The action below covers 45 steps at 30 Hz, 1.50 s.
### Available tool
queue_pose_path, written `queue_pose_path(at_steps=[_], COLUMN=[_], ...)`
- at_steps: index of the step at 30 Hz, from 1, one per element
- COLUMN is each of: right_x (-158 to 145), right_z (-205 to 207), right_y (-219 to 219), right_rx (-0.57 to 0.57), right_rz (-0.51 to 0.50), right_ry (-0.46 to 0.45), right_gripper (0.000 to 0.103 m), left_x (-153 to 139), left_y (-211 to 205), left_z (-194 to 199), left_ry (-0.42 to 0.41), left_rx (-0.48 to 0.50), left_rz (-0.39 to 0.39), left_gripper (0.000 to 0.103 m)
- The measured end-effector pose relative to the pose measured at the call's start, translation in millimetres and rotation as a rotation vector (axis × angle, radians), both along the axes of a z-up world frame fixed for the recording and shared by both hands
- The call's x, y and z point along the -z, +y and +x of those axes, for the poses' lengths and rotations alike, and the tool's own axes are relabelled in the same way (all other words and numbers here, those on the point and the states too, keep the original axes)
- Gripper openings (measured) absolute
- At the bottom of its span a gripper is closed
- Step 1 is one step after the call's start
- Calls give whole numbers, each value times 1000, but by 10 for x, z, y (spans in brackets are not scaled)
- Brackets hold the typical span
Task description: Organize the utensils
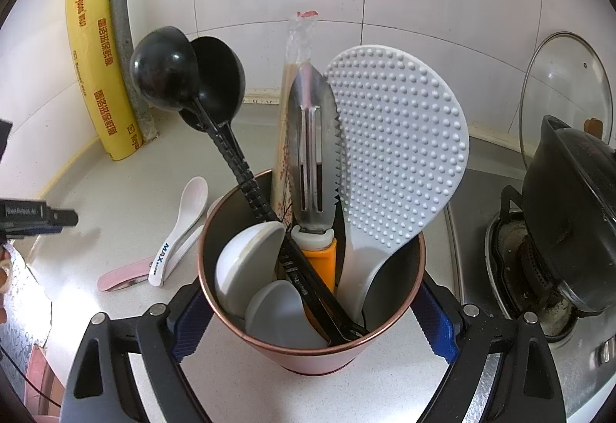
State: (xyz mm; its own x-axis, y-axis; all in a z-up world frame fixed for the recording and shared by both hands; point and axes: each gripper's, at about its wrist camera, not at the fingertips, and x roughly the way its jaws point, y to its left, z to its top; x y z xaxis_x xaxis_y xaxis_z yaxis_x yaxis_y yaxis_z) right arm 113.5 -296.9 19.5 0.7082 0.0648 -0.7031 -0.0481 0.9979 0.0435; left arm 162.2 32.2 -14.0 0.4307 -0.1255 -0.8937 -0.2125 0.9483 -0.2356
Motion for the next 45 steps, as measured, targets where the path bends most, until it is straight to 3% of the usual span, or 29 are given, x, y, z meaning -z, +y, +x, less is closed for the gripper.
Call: queue_pose_path(at_steps=[2,5,8,19,25,35,45], right_x=[4,6,22,12,11,-10,-1], right_z=[6,8,23,-10,-6,-20,-4], right_y=[0,0,3,27,12,39,34], right_rx=[0,0,1,0,-1,-5,-2], right_rz=[1,2,-1,-6,-6,-12,-14], right_ry=[0,1,6,-3,-1,-1,1], right_gripper=[93,93,93,93,93,93,93], left_x=[73,152,216,402,444,426,434], left_y=[-6,-58,-182,-854,-1125,-1224,-673], left_z=[21,26,38,26,26,123,171], left_ry=[29,56,61,98,103,47,52], left_rx=[-9,8,58,332,412,409,169], left_rz=[2,7,21,125,203,233,214], left_gripper=[60,64,83,85,85,85,85])
